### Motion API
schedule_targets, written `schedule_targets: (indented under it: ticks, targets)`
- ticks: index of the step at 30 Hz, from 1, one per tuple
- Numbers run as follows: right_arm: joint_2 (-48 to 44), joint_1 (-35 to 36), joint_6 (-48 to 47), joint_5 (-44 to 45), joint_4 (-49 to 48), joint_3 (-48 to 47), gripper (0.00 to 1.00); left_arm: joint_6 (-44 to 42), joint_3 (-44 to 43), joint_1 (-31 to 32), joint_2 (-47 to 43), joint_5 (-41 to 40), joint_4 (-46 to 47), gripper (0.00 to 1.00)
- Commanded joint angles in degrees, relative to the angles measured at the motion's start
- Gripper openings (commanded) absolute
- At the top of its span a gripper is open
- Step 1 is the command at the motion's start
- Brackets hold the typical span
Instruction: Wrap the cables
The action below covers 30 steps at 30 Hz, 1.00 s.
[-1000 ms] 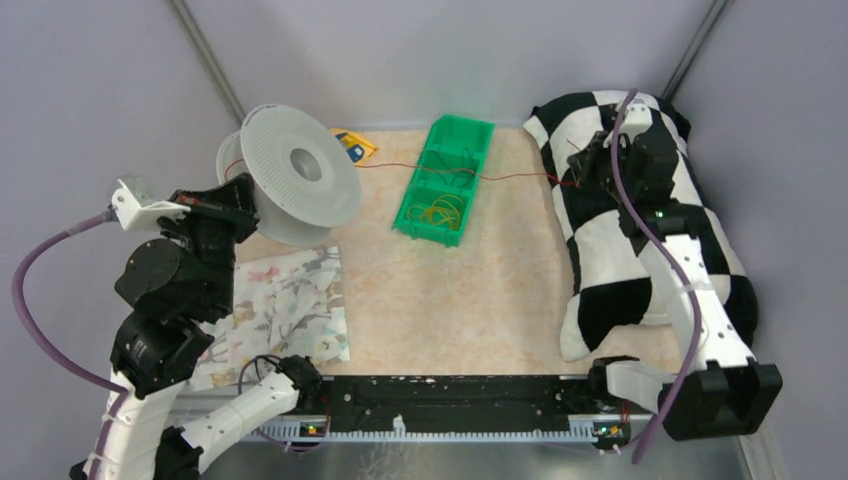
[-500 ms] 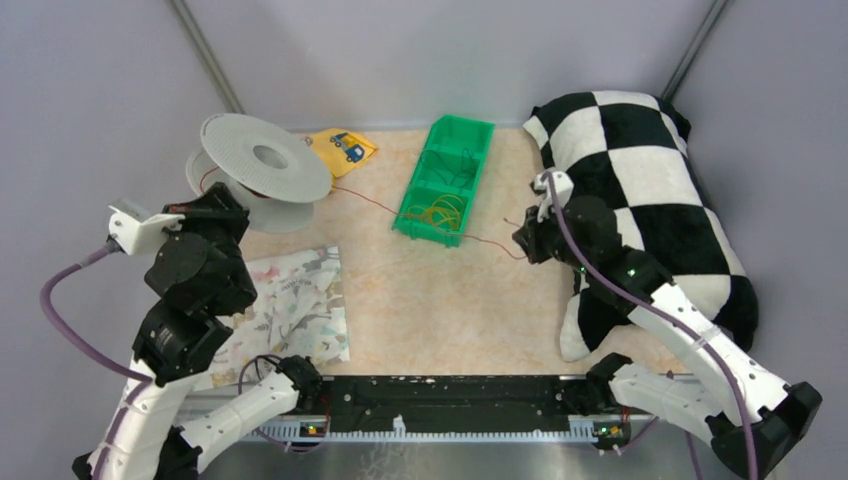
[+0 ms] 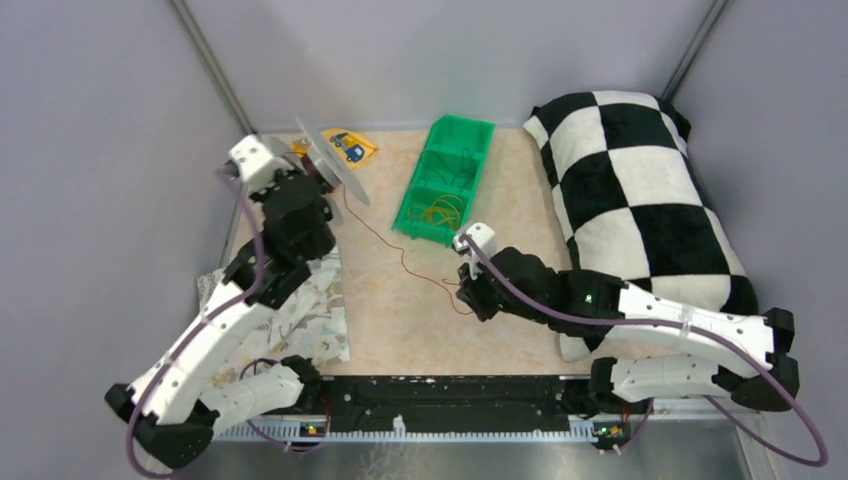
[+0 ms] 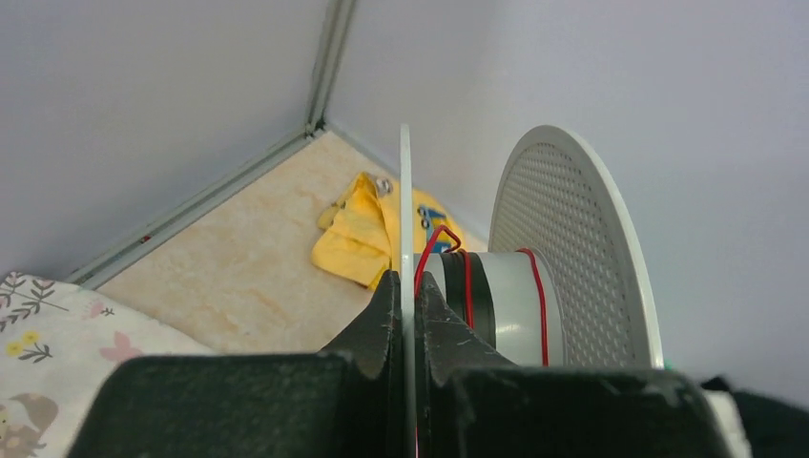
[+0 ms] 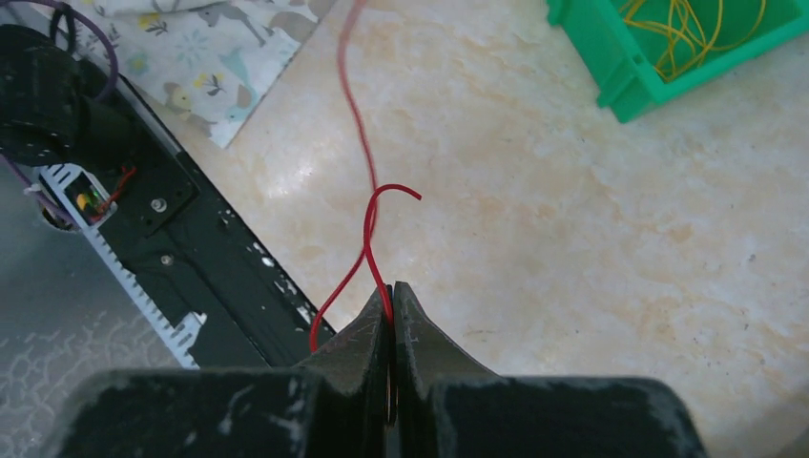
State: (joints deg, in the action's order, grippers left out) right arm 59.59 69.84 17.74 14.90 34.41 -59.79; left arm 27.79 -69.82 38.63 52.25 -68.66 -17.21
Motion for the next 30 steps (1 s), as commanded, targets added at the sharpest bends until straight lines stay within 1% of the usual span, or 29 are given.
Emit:
schedule_targets:
  ticks: [1, 2, 4, 5, 6, 8, 11, 16, 23, 28, 30]
  targets:
    - [2.84, 5.95, 2.07, 9.03, -0.33, -8.7, 0.0, -5.57, -0.37, -0.05, 6.01, 6.52, 5.0, 0.0]
    - [3.41, 6.8, 1.64, 9.11, -0.92, -10.41, 0.0, -6.74, 0.04, -0.12, 6.63, 9.5, 5.23, 0.0]
    - [4.3, 7.64, 0.24, 9.01, -2.0, -13.56, 0.0, -11.48, 0.82, -0.76, 7.91, 20.6, 7.75, 0.0]
    - [4.52, 7.67, -0.24, 9.99, -1.87, -14.94, 0.0, -12.1, -0.28, -0.83, 9.37, 25.2, 6.27, 0.0]
    - [4.54, 7.68, -1.0, 11.25, -1.74, -16.11, 0.0, -12.74, -1.9, -0.78, 11.45, 29.12, 2.81, 0.0]
    - [4.44, 7.74, -2.59, 12.91, -2.26, -17.85, 0.0, -13.5, -5.55, -0.76, 15.71, 34.26, -2.94, 0.0]
    - [5.74, 7.73, -4.8, 12.62, -3.02, -21.46, 0.0, -13.54, -5.81, -0.75, 18.44, 39.22, -4.1, 0.0]
    - [8.73, 7.7, -7.87, 11.47, -4.46, -27.35, 0.0, -12.42, -1.93, -0.75, 19.1, 42.97, -1.29, 0.0]
    - [9.91, 7.69, -11.44, 9.01, -5.81, -35.44, 0.0, -13.1, 1.64, -0.7, 19.37, 41.24, -0.21, 0.0]
    - [10.4, 7.72, -11.8, 3.69, -6.96, -39.58, 0.0, -12.3, 2.32, -0.73, 20.16, 38.06, -0.55, 0.0]
    - [10.38, 7.68, -11.6, 2.12, -7.33, -40.34, 0.0, -12.46, 2.57, -0.73, 20.09, 38.3, 0.02, 0.0]
